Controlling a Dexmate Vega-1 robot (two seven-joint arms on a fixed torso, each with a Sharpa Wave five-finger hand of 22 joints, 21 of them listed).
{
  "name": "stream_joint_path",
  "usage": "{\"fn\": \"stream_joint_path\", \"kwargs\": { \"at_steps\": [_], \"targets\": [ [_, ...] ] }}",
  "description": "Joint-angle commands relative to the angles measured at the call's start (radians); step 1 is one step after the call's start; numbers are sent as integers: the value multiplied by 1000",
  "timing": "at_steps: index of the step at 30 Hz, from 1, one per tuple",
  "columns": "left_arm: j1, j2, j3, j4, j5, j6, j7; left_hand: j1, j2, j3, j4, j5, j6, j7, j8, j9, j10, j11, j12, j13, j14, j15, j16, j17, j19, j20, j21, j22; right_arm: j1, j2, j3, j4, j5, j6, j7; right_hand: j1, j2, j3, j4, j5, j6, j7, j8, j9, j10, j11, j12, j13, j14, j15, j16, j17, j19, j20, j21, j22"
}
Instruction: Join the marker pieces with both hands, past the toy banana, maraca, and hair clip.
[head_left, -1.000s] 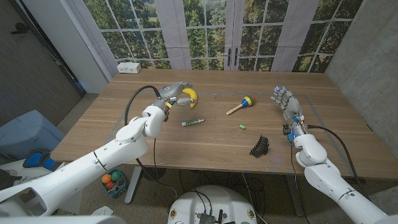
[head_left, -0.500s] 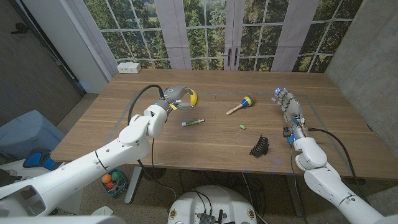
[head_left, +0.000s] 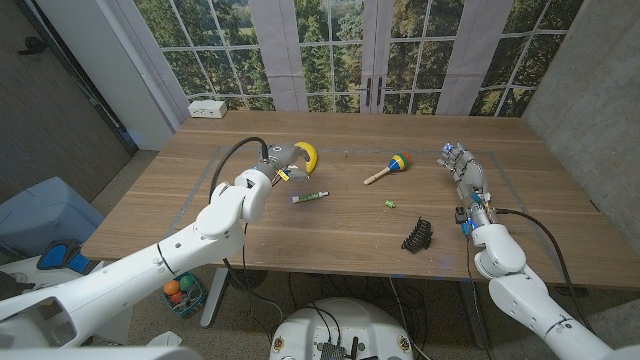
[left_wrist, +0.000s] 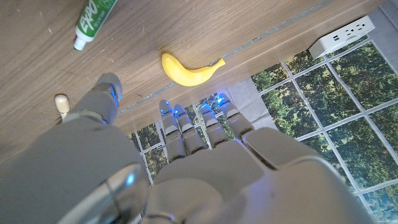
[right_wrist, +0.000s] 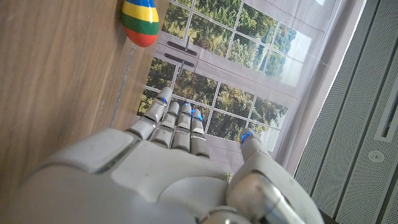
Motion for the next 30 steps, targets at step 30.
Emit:
{"fn": "stream_joint_path", "kwargs": {
  "at_steps": [30],
  "targets": [
    [-36,-80,45,72,259,-81,-332,131,67,-109,11,3,84,51,34,12,234,15,62,45,295,-166,89,33,189,-44,69,22,-37,15,26,19,7,45,8,-12,-4,-4,1,4,14,0,4,5,15,2,0,4,15,0,0,-8,18,-3,-15,2]
  ]
}}
